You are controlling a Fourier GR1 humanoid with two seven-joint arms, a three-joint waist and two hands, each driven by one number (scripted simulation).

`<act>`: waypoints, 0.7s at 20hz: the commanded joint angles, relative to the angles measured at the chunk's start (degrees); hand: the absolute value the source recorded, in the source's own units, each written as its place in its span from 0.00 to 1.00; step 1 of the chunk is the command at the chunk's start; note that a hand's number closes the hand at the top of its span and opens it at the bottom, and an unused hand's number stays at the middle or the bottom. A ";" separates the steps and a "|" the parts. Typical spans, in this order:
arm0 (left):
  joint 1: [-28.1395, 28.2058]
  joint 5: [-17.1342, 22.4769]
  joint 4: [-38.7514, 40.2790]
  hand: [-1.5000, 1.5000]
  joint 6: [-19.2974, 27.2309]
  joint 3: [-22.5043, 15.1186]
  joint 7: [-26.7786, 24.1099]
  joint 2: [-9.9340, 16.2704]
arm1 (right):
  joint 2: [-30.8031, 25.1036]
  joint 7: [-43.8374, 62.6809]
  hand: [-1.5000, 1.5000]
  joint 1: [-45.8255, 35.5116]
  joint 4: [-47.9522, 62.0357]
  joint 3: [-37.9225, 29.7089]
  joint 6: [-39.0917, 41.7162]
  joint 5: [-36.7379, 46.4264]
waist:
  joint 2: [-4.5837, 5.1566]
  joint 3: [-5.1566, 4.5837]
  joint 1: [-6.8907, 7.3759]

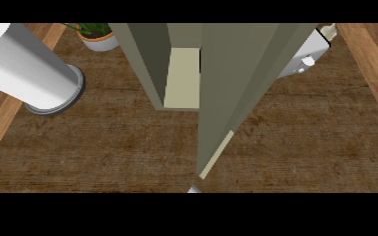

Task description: Pick up the wine, place it into the cabinet and close the cabinet

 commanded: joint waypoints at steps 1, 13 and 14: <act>3.74 2.68 -0.33 0.00 -5.71 6.75 0.45 1.98 | 0.42 2.19 1.00 -10.34 4.80 5.79 -9.71 5.60 | -0.06 -0.01 0.21; 3.79 7.68 0.67 0.00 -12.92 15.52 6.28 0.58 | 0.43 -4.32 1.00 -36.83 33.35 -4.91 -22.07 -2.93 | 0.51 0.11 -0.03; 4.35 6.99 0.04 0.00 -11.86 14.07 6.89 -0.38 | 0.44 -3.98 1.00 -40.48 35.76 -7.21 -23.67 -5.59 | 0.55 0.10 0.23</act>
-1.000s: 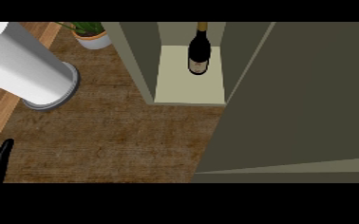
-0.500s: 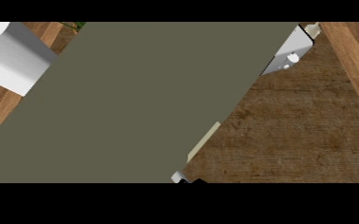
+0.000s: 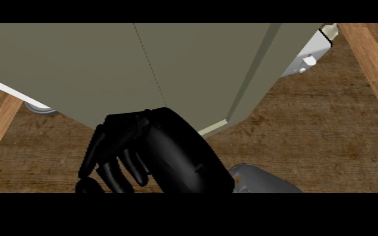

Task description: Pick up the wine, place it into the cabinet and close the cabinet

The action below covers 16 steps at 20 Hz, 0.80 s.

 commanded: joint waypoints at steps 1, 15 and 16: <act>-1.01 -0.07 0.57 0.00 -1.52 1.22 1.88 -1.52 | 0.03 -4.13 1.00 -5.24 8.66 -7.44 1.53 -3.56 | 0.15 0.05 -0.66; -10.27 -7.16 -0.90 0.00 4.78 -6.69 11.68 -5.58 | -2.37 -22.46 1.00 -9.77 31.79 -19.22 10.40 -2.67 | 0.35 0.07 -2.02; -14.70 -6.53 -1.89 0.00 9.31 -8.40 13.67 -5.22 | -3.09 -20.77 1.00 -15.28 34.61 -22.20 11.81 -4.17 | 0.67 0.08 -2.50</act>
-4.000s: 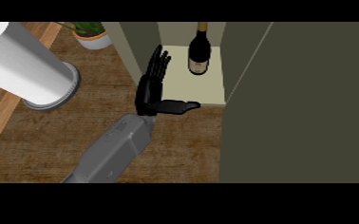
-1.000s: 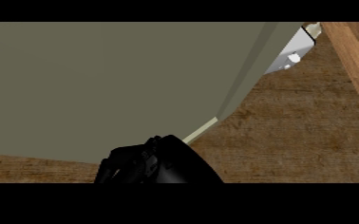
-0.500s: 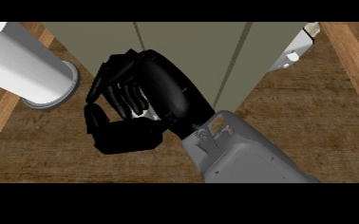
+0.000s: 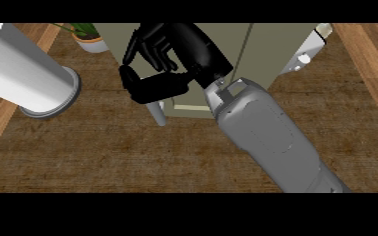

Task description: Pick up the wine, place it into the cabinet and close the cabinet

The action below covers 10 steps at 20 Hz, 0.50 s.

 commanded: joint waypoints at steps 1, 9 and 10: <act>-4.02 -3.51 3.81 0.00 -0.19 -3.82 0.80 -2.54 | -0.75 -1.98 1.00 -4.10 8.30 -4.64 0.94 1.17 | 0.47 0.10 -0.08; -10.50 -3.23 4.67 0.00 4.48 -4.87 3.56 -3.38 | -6.19 -8.71 1.00 -4.00 14.17 -7.90 2.80 1.86 | 0.97 0.08 -0.16; -10.10 -6.73 4.04 0.00 5.62 -8.56 2.22 -5.10 | -7.14 -10.11 1.00 -3.04 15.05 -8.30 4.06 1.14 | 1.13 0.11 -0.16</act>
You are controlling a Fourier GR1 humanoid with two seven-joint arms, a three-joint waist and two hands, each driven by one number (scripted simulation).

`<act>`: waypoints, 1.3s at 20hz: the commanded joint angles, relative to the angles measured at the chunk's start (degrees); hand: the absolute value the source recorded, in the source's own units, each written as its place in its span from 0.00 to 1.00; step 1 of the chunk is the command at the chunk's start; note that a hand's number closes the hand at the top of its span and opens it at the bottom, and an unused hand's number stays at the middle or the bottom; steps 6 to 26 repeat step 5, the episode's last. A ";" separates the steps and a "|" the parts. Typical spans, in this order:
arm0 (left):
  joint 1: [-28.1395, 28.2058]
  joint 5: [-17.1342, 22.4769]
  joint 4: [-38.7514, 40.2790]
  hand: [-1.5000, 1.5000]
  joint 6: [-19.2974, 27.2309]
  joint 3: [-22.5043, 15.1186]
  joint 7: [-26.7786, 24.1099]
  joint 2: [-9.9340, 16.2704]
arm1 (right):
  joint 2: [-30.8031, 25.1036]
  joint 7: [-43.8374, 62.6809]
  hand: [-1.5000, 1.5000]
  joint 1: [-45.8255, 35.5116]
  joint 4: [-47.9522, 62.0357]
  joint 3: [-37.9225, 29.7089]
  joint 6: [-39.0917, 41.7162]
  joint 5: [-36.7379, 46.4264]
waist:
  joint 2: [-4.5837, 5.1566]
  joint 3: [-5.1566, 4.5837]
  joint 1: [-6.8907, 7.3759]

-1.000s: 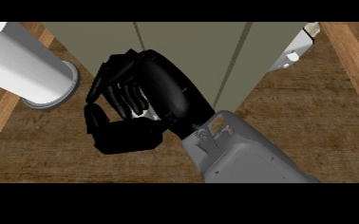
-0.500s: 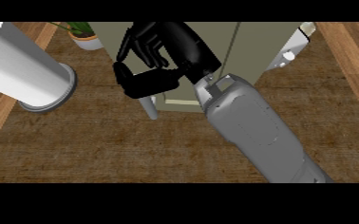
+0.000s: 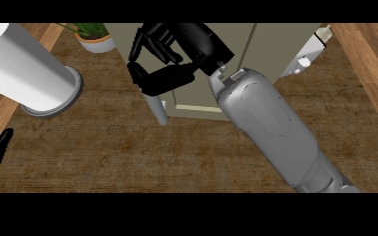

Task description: Pick up the wine, place it into the cabinet and close the cabinet

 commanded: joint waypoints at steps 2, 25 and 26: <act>-4.26 -1.87 0.20 0.00 3.89 -2.19 1.60 -1.37 | -6.05 -1.45 1.00 -2.43 9.00 -6.42 -1.58 2.17 | 2.16 0.85 -1.12; -4.37 -4.85 3.90 0.00 2.28 -5.05 -0.71 -3.29 | -6.49 -1.58 1.00 -3.39 9.32 -7.06 -0.01 1.00 | 1.97 0.74 -1.19; -4.37 -4.85 3.90 0.00 2.28 -5.05 -0.71 -3.29 | -6.49 -1.58 1.00 -3.39 9.32 -7.06 -0.01 1.00 | 1.97 0.74 -1.19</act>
